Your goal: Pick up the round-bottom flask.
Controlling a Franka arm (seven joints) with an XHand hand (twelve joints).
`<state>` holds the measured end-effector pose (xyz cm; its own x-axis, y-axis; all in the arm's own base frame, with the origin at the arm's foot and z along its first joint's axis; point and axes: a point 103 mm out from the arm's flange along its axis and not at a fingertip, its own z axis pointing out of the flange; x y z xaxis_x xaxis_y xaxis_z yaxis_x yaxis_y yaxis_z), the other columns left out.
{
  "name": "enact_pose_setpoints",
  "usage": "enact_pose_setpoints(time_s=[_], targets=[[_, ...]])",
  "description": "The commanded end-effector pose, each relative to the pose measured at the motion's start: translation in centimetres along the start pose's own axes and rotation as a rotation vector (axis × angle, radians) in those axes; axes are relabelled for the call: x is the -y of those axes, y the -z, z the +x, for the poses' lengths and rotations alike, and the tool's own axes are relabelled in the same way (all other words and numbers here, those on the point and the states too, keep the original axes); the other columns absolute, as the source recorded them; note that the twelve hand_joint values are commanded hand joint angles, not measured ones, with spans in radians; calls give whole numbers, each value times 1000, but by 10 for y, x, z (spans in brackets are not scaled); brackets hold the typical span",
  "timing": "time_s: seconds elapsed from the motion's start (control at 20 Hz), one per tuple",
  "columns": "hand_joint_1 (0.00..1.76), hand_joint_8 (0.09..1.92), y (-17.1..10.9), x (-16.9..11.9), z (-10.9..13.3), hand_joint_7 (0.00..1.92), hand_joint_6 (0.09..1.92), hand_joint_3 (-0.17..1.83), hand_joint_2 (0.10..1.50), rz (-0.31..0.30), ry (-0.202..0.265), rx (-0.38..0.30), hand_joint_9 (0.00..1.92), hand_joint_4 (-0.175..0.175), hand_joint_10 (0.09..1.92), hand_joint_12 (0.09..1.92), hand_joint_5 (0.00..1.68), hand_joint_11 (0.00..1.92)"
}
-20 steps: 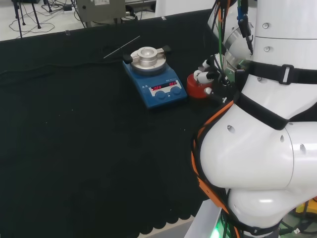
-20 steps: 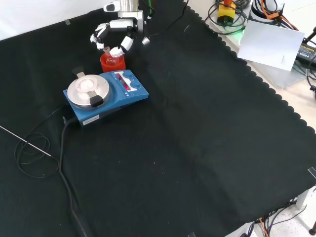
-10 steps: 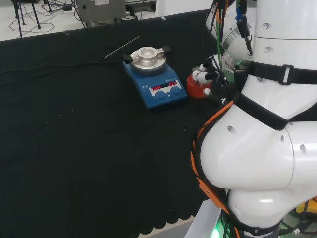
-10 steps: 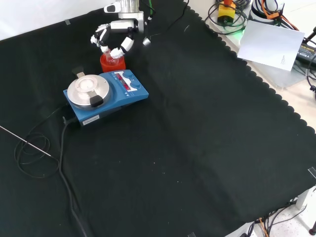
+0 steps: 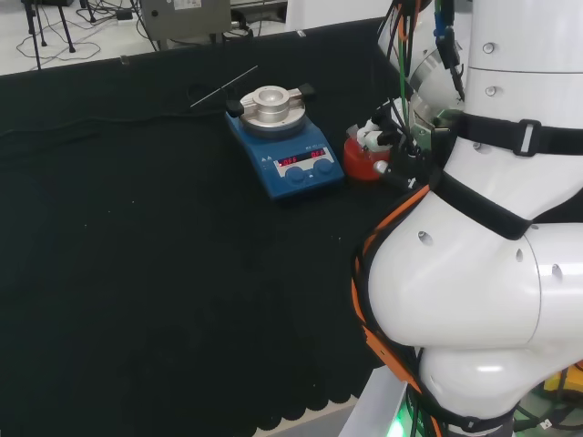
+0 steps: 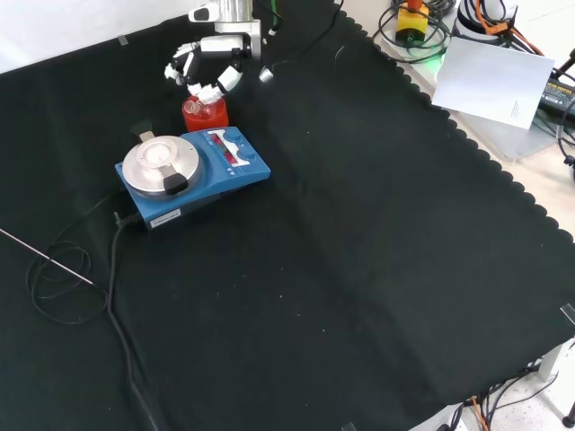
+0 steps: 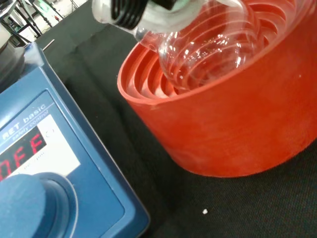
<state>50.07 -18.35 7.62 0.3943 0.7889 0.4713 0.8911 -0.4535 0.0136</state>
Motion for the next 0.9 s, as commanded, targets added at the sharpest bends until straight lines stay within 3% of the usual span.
enact_pose_setpoints(time_s=[0.05, 0.15, 0.4, 0.65, 0.9], targets=[[1019, 663, 1, -2, 6, 334, 904, 415, 799, 20, 17, 12, 563, -16, 676, 1375, 858, 128], [985, 667, 1, -2, 8, 303, 886, 601, 647, 34, 23, 16, 529, -65, 692, 1389, 695, 96], [947, 678, -1, -1, 11, 243, 761, 690, 526, 55, 37, 27, 470, -79, 721, 1407, 438, 39], [935, 686, -3, 0, 13, 226, 706, 684, 512, 58, 42, 27, 449, -77, 735, 1410, 418, 24], [939, 689, -7, -1, 14, 229, 748, 679, 521, 60, 40, 32, 452, -73, 740, 1411, 541, 22]])
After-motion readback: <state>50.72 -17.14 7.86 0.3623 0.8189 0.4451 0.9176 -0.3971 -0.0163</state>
